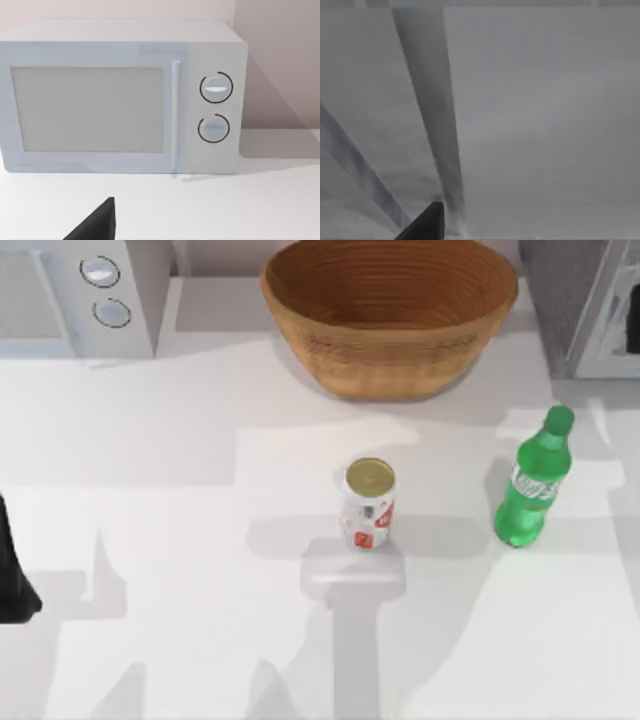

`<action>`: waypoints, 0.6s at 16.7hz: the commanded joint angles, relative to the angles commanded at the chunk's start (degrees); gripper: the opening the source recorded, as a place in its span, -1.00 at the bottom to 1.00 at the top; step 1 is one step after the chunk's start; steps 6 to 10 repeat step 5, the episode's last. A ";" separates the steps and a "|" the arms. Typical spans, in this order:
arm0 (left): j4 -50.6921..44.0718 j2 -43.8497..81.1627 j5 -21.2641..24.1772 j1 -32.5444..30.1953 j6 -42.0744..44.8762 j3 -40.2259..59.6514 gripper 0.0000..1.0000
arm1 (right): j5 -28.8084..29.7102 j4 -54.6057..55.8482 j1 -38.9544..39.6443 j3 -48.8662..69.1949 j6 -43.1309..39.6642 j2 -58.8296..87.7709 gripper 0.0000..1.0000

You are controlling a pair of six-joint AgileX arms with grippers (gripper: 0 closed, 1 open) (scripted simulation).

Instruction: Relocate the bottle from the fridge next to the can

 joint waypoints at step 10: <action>0.00 0.00 0.00 0.00 0.00 0.00 1.00 | 0.08 -1.27 0.07 6.08 0.08 4.59 1.00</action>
